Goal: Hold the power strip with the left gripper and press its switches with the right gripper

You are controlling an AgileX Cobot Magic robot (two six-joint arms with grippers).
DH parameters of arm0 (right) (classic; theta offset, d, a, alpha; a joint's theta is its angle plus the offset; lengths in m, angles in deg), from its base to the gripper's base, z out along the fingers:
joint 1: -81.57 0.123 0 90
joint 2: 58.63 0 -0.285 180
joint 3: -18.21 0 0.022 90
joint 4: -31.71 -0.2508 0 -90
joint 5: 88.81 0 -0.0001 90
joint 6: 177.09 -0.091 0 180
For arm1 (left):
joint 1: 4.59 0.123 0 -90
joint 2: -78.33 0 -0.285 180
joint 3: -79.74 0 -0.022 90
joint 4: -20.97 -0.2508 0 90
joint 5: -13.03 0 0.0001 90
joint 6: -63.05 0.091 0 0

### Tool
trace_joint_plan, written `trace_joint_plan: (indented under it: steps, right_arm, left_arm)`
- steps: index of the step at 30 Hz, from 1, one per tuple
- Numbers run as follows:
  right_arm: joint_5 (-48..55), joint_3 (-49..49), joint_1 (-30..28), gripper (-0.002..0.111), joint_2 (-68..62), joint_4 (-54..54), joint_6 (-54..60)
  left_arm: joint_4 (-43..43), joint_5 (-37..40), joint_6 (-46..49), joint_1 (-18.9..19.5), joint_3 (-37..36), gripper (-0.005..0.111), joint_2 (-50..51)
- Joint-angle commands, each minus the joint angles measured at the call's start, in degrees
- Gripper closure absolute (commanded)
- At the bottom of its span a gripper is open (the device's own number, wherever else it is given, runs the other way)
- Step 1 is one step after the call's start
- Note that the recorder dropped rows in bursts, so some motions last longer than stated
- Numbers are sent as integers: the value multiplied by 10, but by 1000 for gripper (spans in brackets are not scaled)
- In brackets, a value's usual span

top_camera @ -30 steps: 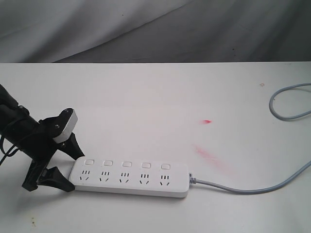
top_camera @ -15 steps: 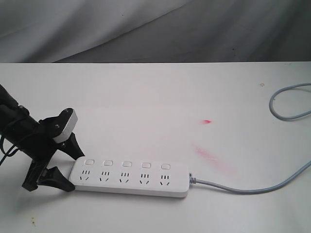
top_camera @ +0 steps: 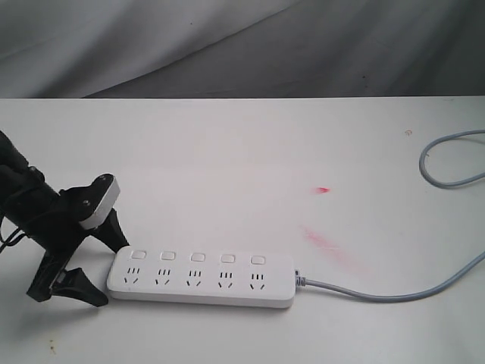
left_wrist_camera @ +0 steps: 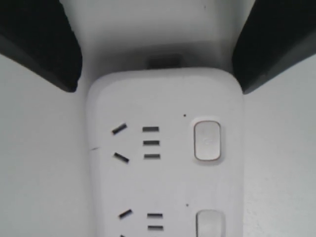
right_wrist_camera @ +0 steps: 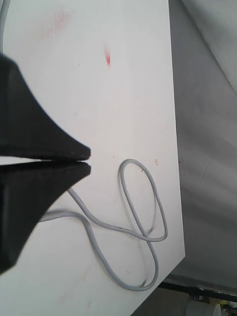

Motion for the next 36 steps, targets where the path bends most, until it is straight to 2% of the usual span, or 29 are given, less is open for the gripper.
trace_joint_plan:
  steps: [1, 9, 13, 14, 15, 16, 17, 18, 21, 26, 30, 33, 36]
  right_arm:
    - [-2, 2, -4, 108, 3, 6, -1]
    - [-2, 2, -4, 108, 3, 6, -1]
    - [-2, 2, -4, 108, 3, 6, -1]
    - [-2, 2, -4, 108, 3, 6, -1]
    - [-2, 2, -4, 108, 3, 6, -1]
    - [-2, 2, -4, 108, 3, 6, -1]
    - [-2, 2, -4, 108, 3, 6, -1]
    - [-2, 2, -4, 108, 3, 6, -1]
    - [-2, 2, -4, 108, 3, 6, -1]
    - [-2, 2, -4, 108, 3, 6, -1]
    - [-2, 2, -4, 108, 3, 6, -1]
    - [-2, 2, -4, 108, 3, 6, -1]
    - [-2, 2, -4, 108, 3, 6, -1]
  left_arm:
    - [-25, -11, -17, -3, -2, 27, -26]
    - [-25, -12, -19, -3, -2, 28, -168]
    - [-25, -23, -20, -3, -2, 53, -261]
    - [-25, -25, -20, -3, -2, 62, -278]
    - [-25, -25, -21, -3, -2, 78, -310]
    - [-25, -25, -21, -3, -2, 87, -327]
    - [-25, -25, -21, -3, -2, 104, -361]
    - [-25, -25, -25, -3, -2, 106, -384]
    - [0, -22, -135, -3, -2, 106, -450]
    - [104, -21, -472, -3, -2, 106, -543]
    - [132, -21, -664, -3, -2, 106, -593]
    - [150, -21, -749, -3, -2, 106, -629]
    - [145, -24, -760, -3, -2, 106, -687]
